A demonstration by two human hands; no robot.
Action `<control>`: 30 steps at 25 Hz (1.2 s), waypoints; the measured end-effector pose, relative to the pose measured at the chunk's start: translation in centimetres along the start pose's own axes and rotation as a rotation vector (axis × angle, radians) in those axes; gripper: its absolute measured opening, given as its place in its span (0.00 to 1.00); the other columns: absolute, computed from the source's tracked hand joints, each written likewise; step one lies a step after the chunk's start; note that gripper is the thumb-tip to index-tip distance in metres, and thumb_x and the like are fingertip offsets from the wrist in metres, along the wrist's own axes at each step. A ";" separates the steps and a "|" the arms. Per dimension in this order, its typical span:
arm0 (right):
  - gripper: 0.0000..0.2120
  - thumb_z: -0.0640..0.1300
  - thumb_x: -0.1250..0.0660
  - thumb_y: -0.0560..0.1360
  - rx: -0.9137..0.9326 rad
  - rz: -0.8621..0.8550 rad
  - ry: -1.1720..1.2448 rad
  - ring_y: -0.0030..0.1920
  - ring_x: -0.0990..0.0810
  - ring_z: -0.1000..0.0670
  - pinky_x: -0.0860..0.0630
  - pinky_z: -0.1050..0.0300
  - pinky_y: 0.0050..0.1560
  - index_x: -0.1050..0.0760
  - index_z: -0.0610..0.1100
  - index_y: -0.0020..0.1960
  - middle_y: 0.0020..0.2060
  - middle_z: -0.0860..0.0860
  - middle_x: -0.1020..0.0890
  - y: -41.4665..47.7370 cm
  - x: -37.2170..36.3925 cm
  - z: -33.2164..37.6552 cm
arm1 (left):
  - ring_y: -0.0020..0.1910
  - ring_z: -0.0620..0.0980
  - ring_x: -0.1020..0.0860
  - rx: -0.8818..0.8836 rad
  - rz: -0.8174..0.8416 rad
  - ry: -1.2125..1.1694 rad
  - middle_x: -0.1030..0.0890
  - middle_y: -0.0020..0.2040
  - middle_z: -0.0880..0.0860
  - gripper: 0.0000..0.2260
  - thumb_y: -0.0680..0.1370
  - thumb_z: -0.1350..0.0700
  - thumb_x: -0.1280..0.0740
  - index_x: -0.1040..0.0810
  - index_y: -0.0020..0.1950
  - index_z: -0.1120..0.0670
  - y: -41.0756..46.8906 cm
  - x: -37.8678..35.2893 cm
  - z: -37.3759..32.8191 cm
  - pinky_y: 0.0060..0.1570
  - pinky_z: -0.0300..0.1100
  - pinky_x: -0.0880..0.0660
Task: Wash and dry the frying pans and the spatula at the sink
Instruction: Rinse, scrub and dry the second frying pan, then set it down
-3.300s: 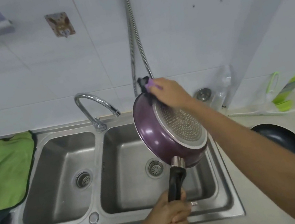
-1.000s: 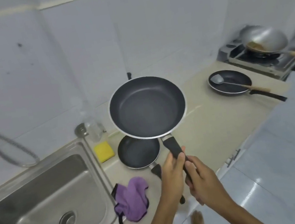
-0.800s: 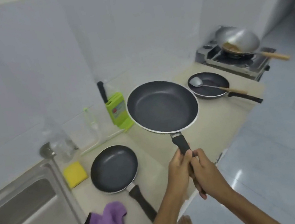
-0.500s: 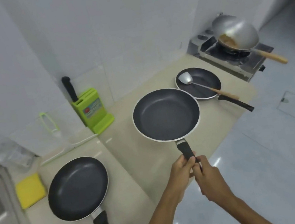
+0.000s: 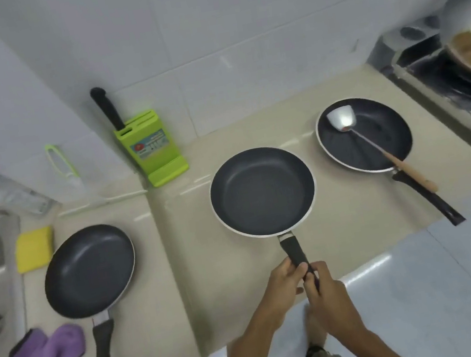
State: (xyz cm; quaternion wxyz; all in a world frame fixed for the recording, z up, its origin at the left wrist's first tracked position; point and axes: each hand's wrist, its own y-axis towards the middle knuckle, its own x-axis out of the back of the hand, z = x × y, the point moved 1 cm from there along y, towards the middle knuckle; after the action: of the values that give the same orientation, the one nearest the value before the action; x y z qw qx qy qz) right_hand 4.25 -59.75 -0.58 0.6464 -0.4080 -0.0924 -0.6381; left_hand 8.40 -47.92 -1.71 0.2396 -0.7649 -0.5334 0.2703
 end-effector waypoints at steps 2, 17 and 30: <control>0.07 0.48 0.44 0.85 0.036 0.024 0.000 0.34 0.19 0.51 0.22 0.49 0.35 0.31 0.49 0.61 0.36 0.51 0.18 1.1 0.3 -1.5 | 0.58 0.43 0.17 -0.001 -0.057 -0.063 0.15 0.60 0.46 0.11 0.86 0.53 0.38 0.22 0.66 0.49 0.3 -1.3 -0.1 0.56 0.40 0.20; 0.11 0.50 0.45 0.85 0.116 0.085 0.024 0.28 0.21 0.49 0.20 0.43 0.30 0.33 0.48 0.64 0.30 0.50 0.21 3.5 -2.4 -6.5 | 0.61 0.44 0.18 0.092 -0.155 -0.171 0.16 0.62 0.45 0.12 0.86 0.50 0.39 0.22 0.68 0.47 2.7 -2.4 2.4 0.58 0.42 0.19; 0.15 0.54 0.49 0.85 -0.048 0.288 0.022 0.37 0.16 0.49 0.17 0.57 0.34 0.38 0.49 0.68 0.45 0.48 0.18 4.6 -3.3 -7.6 | 0.53 0.48 0.17 0.124 -0.166 -0.065 0.17 0.60 0.53 0.11 0.85 0.53 0.38 0.22 0.65 0.53 3.7 -1.9 4.6 0.51 0.40 0.19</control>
State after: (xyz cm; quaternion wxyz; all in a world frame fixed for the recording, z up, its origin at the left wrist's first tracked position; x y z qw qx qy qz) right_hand 4.83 -62.87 -9.47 0.7223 -0.4252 -0.0105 -0.5453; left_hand 7.37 -50.50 -7.25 0.2907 -0.6925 -0.5848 0.3065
